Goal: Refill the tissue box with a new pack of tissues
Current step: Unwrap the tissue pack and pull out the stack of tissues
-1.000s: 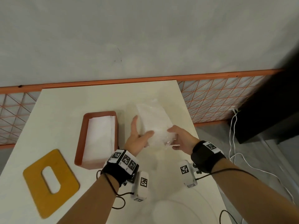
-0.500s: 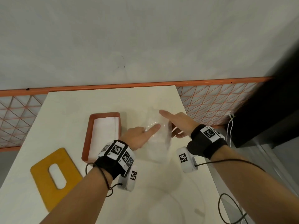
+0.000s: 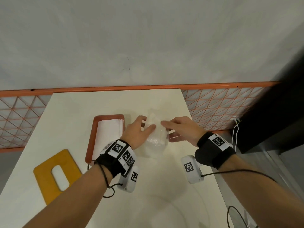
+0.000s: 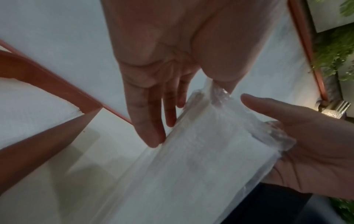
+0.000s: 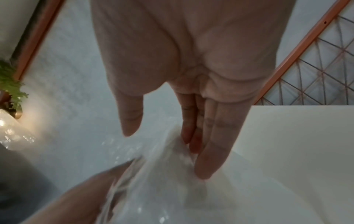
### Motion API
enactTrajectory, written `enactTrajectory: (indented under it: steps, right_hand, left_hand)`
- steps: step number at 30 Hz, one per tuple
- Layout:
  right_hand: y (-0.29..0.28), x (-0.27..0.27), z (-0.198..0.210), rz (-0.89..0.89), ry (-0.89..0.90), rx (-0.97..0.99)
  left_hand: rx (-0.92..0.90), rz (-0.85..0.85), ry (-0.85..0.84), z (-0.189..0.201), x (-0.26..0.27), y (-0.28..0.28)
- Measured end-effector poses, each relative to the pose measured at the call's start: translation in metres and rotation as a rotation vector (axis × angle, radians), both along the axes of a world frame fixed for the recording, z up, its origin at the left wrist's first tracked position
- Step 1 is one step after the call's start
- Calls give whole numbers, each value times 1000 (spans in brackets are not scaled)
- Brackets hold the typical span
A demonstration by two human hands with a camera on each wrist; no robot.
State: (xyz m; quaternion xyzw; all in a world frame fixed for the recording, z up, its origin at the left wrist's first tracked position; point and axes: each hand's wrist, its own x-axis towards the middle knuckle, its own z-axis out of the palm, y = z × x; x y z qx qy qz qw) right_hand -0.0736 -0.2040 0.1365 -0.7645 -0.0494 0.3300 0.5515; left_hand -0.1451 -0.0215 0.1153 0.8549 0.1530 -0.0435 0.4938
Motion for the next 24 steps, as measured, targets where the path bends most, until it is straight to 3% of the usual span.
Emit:
enactTrajectory:
  steps: [3, 9, 14, 17, 21, 24]
  right_hand:
    - [4, -2, -6, -13, -69, -35]
    - [4, 0, -14, -173, -63, 34]
    - [-2, 2, -15, -178, -148, 18]
    - [-5, 0, -11, -85, -273, -18]
    - [-7, 5, -6, 205, -628, -313]
    - [-3, 11, -5, 265, -741, -443]
  left_hand:
    - [-36, 17, -30, 1, 0, -1]
    - [-47, -3, -294, -8, -12, -8]
    - [-13, -135, -245, -15, -14, 2]
    - [-92, -142, -153, -11, -15, 7]
    - [-160, -149, -113, 0, -15, 9]
    - [-124, -175, -74, 5, -10, 11]
